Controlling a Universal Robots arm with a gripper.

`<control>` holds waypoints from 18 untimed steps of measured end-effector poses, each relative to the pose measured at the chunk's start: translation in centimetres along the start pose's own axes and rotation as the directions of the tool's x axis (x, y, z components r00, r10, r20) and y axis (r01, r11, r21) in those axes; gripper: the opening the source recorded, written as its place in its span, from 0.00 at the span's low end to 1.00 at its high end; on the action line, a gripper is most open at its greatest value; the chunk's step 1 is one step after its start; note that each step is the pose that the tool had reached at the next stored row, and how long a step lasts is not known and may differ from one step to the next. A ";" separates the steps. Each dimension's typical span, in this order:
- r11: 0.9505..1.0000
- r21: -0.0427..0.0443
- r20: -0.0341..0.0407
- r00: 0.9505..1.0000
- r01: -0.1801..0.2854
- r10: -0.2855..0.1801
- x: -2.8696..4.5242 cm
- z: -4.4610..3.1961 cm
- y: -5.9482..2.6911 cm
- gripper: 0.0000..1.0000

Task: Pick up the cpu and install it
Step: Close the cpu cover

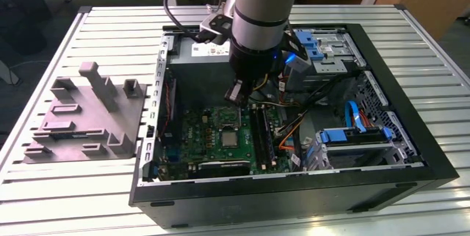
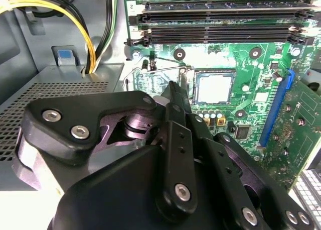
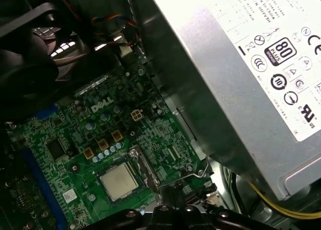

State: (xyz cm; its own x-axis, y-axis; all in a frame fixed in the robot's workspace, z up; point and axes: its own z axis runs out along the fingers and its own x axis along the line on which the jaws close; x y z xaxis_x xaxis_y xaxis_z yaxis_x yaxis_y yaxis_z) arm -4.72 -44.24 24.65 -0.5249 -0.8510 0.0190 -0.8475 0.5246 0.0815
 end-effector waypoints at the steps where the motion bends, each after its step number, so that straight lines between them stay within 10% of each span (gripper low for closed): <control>1: 1.000 0.000 0.000 1.000 0.000 0.000 0.03 0.00 -0.02 0.11; 18: 1.000 0.004 -0.006 1.000 0.001 -0.001 0.58 -0.02 -0.33 0.11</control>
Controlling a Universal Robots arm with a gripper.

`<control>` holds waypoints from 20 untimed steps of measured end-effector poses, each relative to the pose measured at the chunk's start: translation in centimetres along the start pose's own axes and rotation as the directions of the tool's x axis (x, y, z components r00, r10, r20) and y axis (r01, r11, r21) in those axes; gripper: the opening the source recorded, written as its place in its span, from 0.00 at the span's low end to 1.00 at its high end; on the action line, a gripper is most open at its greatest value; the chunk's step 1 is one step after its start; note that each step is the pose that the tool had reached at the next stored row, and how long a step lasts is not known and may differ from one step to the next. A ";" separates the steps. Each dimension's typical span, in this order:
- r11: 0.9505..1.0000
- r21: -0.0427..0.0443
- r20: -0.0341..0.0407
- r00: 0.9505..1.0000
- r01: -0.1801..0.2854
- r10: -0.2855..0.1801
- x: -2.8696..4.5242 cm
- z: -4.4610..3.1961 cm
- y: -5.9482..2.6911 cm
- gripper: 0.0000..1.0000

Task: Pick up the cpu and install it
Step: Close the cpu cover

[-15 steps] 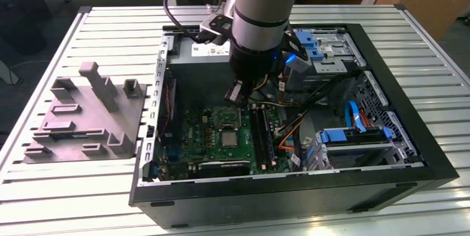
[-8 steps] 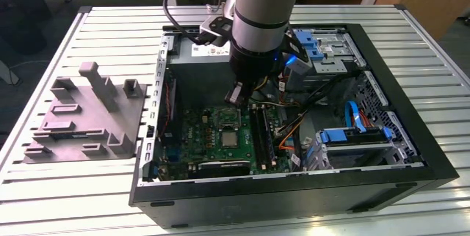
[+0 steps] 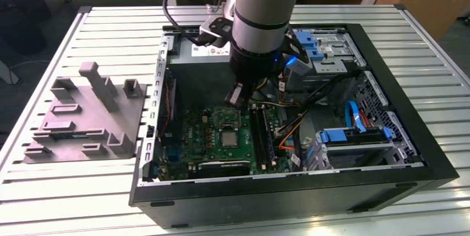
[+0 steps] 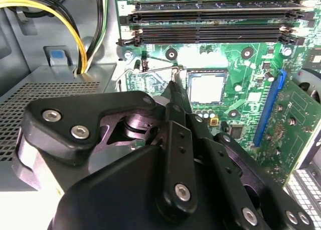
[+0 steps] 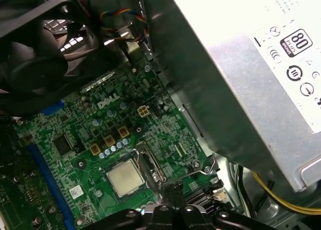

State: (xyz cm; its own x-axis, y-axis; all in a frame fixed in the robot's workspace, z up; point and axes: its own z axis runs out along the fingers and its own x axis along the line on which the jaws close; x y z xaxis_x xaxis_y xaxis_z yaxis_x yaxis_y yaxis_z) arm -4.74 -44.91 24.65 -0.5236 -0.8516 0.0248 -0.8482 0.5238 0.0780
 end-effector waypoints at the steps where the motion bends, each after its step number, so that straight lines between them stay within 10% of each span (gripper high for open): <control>1: 1.000 0.000 -0.001 1.000 0.000 0.000 0.03 0.00 -0.02 0.11; 20: 1.000 0.003 -0.005 1.000 0.001 -0.001 0.82 -0.01 -0.47 0.11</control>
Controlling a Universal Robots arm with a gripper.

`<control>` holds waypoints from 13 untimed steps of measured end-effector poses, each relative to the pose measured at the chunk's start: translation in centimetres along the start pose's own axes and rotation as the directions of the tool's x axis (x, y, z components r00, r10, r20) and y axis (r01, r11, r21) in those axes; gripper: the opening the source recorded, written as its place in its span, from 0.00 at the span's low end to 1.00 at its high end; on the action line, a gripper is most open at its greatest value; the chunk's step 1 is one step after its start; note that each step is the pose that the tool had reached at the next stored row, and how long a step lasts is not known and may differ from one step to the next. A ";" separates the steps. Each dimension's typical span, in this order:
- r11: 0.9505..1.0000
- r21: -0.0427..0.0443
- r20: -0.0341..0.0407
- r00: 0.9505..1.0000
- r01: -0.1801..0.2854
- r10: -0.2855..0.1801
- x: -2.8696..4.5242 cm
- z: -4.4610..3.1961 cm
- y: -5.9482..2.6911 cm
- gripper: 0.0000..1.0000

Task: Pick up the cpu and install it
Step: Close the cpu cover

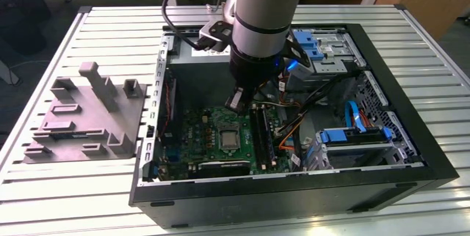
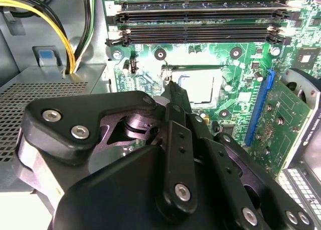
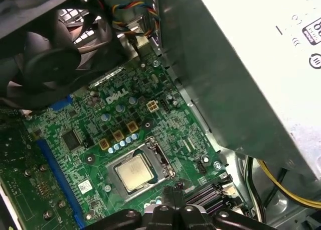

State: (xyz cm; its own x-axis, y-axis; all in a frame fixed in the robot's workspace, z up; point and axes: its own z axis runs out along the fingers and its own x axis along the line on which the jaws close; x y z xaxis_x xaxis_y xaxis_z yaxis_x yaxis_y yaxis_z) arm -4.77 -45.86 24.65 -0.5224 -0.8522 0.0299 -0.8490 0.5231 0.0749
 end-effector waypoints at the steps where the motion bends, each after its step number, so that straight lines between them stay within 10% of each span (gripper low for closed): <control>1: 1.000 0.000 0.000 1.000 0.000 0.000 0.04 0.00 -0.02 0.11; 13: 1.000 0.000 0.000 1.000 0.006 -0.006 1.17 0.11 0.57 0.11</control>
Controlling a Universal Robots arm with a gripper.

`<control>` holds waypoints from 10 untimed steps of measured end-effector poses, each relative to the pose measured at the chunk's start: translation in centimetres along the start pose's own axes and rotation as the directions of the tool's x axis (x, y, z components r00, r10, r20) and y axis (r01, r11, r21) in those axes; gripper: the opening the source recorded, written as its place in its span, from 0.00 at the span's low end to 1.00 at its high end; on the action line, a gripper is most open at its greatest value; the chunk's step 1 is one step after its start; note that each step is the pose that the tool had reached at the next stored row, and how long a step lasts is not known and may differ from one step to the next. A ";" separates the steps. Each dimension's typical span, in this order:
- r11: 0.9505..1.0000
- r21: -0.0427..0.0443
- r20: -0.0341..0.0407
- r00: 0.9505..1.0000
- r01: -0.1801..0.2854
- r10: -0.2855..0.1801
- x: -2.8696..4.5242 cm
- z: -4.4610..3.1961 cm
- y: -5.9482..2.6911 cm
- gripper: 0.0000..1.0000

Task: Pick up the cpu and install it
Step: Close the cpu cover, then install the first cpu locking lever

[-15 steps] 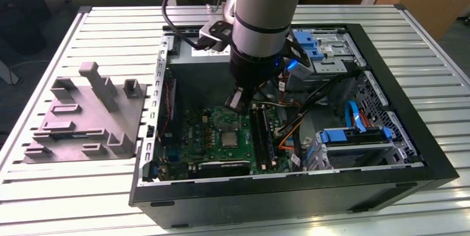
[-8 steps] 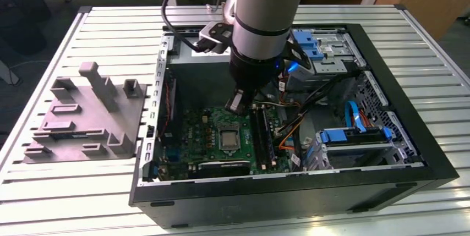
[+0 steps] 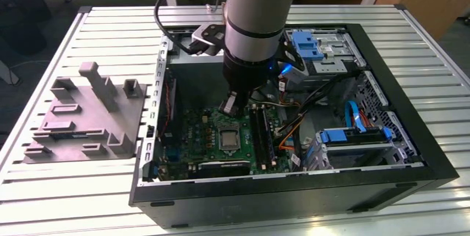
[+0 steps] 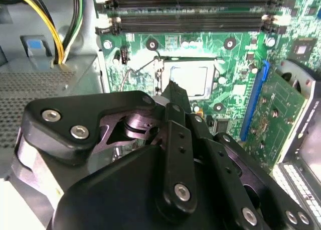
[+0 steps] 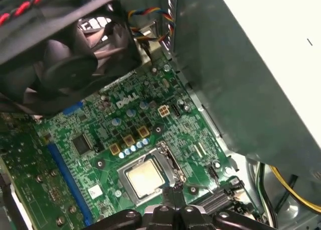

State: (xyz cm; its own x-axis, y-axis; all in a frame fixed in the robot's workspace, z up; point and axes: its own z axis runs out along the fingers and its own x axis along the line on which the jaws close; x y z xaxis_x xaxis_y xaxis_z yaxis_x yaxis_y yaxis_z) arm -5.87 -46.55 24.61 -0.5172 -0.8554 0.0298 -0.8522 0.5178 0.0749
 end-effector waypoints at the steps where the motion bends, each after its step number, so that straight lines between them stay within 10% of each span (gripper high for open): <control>1: 1.000 0.000 0.000 1.000 0.000 0.000 0.00 0.00 0.00 0.11; 10: 1.000 0.000 0.000 1.000 0.002 -0.002 0.01 0.00 0.00 0.11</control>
State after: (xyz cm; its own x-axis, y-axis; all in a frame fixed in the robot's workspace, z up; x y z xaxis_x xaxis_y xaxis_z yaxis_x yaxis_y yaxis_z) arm -5.88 -46.56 24.61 -0.5153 -0.8565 0.0299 -0.8533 0.5160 0.0749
